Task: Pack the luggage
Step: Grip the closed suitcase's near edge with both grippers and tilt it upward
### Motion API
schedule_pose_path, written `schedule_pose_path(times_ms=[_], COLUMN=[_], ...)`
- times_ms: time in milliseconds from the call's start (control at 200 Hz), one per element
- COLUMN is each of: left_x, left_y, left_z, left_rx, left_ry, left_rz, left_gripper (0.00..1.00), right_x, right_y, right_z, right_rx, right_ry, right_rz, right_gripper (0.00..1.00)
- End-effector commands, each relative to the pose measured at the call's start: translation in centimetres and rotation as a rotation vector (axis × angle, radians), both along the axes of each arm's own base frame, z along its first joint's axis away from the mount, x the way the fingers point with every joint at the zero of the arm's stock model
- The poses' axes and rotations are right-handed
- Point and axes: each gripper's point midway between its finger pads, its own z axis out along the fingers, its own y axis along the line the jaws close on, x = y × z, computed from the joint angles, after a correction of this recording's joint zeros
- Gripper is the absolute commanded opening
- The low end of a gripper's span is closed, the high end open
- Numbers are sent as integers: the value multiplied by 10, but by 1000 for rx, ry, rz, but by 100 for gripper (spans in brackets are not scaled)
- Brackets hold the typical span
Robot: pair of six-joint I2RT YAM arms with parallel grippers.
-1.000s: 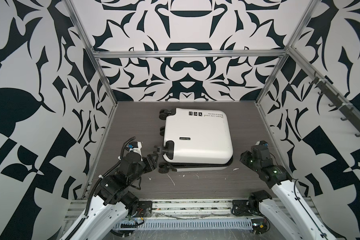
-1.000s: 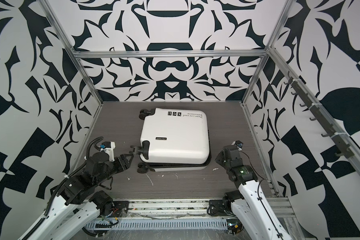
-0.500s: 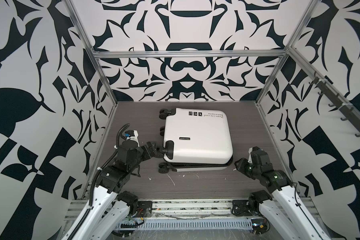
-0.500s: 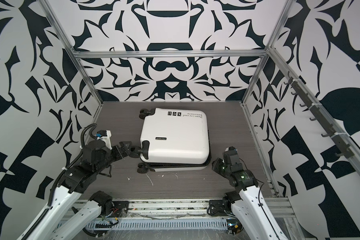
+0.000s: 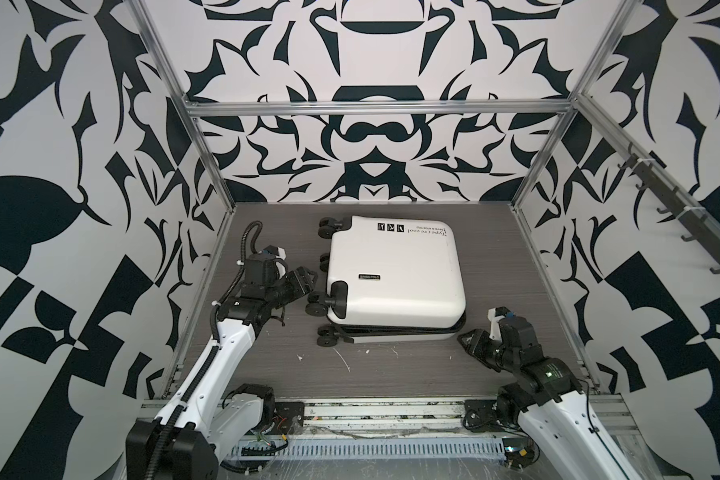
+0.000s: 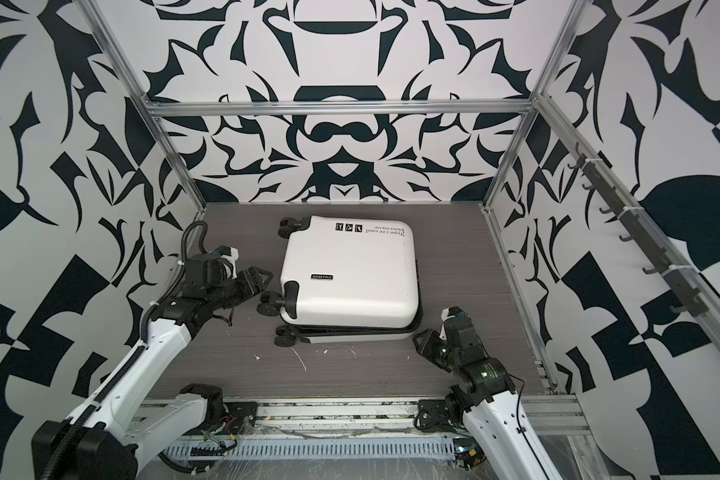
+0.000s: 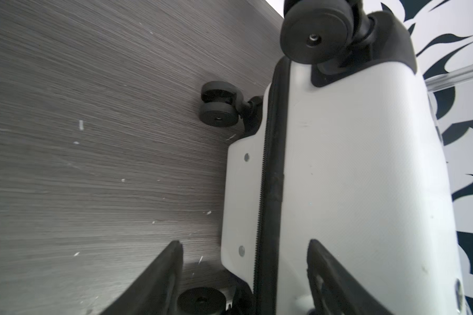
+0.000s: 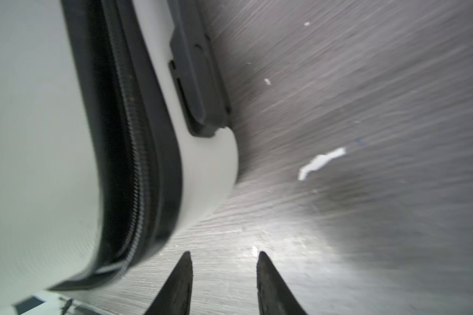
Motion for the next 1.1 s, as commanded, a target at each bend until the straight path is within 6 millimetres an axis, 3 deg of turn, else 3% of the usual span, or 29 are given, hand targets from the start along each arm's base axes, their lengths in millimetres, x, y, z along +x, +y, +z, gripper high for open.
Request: schedule_pose_path(times_ms=[0, 270, 710, 925, 1095], left_x=[-2, -10, -23, -35, -47], left_y=[-11, -27, -49, -76, -106], left_z=[-5, -21, -14, -13, -15], left_rx=[-29, -89, -138, -112, -82], left_ry=[7, 55, 26, 12, -3], left_rz=[-71, -163, -310, -427, -510], left_gripper=[72, 66, 65, 65, 65], right_x=[20, 44, 110, 151, 191], right_y=[15, 17, 27, 36, 37], right_z=[14, 15, 21, 33, 32], right_rx=[89, 82, -6, -47, -17], right_ry=[-66, -79, -89, -105, -83], right_rz=[7, -25, -2, 60, 86], right_gripper=[42, 43, 43, 43, 43])
